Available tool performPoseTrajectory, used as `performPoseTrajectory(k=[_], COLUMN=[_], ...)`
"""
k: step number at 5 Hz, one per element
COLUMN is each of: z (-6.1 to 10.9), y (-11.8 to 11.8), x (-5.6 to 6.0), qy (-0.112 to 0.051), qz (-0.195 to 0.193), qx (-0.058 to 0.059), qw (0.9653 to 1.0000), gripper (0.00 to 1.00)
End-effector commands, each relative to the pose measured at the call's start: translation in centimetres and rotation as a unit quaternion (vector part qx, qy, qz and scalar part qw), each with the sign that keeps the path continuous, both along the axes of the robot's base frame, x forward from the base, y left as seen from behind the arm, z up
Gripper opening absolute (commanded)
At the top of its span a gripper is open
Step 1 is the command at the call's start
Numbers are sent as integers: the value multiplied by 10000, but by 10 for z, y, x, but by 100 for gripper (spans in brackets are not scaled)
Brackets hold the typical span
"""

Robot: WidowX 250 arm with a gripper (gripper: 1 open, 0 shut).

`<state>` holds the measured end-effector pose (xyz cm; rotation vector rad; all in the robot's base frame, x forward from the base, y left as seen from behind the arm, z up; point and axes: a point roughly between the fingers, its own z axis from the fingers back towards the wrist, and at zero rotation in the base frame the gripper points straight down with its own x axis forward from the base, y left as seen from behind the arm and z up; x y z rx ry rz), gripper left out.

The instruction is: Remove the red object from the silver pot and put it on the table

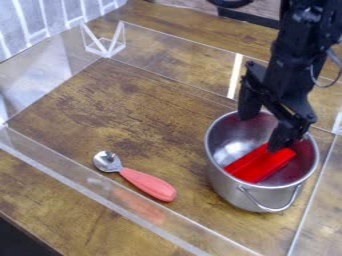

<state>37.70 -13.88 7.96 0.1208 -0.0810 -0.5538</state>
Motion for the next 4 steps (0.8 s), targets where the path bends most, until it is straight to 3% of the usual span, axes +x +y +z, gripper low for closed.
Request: performPoseTrajectory(k=[1,4], z=[20,30], y=[-5,-6], x=[0,0], qy=[-380,-632], qz=[-5,638], qx=[-110,-197], qw=[9992,9958], gripper=[100,100])
